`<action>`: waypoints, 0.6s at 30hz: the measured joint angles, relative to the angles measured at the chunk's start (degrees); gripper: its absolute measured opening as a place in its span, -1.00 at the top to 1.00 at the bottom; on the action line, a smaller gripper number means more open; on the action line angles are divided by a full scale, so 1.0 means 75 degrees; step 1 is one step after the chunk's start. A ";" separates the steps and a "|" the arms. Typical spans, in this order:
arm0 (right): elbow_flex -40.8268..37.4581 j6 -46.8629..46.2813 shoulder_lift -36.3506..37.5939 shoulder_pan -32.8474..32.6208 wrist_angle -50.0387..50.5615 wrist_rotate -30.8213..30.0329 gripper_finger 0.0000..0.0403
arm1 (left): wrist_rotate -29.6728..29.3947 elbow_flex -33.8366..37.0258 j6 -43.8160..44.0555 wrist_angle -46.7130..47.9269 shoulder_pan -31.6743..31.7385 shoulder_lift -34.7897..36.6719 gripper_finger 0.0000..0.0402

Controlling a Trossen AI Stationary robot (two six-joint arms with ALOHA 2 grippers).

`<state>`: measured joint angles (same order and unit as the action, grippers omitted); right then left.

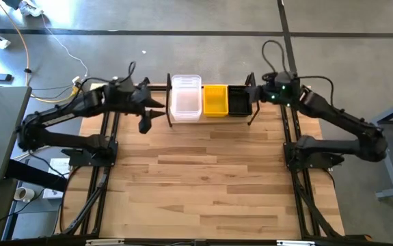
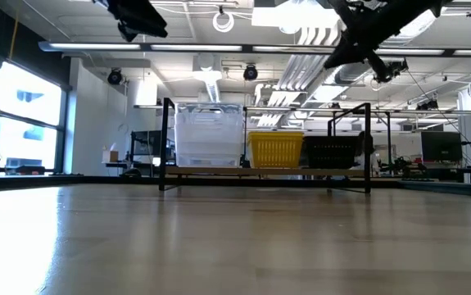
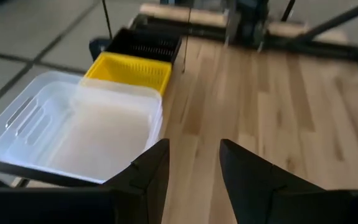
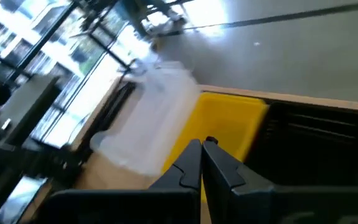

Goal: Stack baskets on shelf by color
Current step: Return to Home Position

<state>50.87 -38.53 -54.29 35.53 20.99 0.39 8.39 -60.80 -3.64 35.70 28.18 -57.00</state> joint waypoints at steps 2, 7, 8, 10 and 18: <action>0.0000 0.0155 -0.0037 -0.0503 -0.0215 -0.0176 1.00 | -0.0002 0.0504 0.0143 -0.0512 -0.0095 0.0438 0.35; -0.0003 0.0520 -0.0140 -0.1628 -0.0912 -0.0562 1.00 | -0.0018 0.1813 0.0521 -0.1565 -0.0360 0.1563 0.35; -0.0003 0.0610 -0.0149 -0.1827 -0.1035 -0.0590 1.00 | -0.0023 0.2075 0.0572 -0.1734 -0.0431 0.1811 0.35; -0.0003 0.0739 -0.0156 -0.2164 -0.1137 -0.0590 1.00 | -0.0031 0.2628 0.0675 -0.2012 -0.0566 0.2333 0.35; -0.0003 0.0731 -0.0159 -0.3210 -0.1646 -0.1198 1.00 | -0.0527 0.4256 0.1252 -0.2347 -0.1022 0.4564 0.35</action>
<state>50.85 -33.04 -55.48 11.45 8.65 -8.59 4.43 -28.88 5.75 18.10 20.52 -22.76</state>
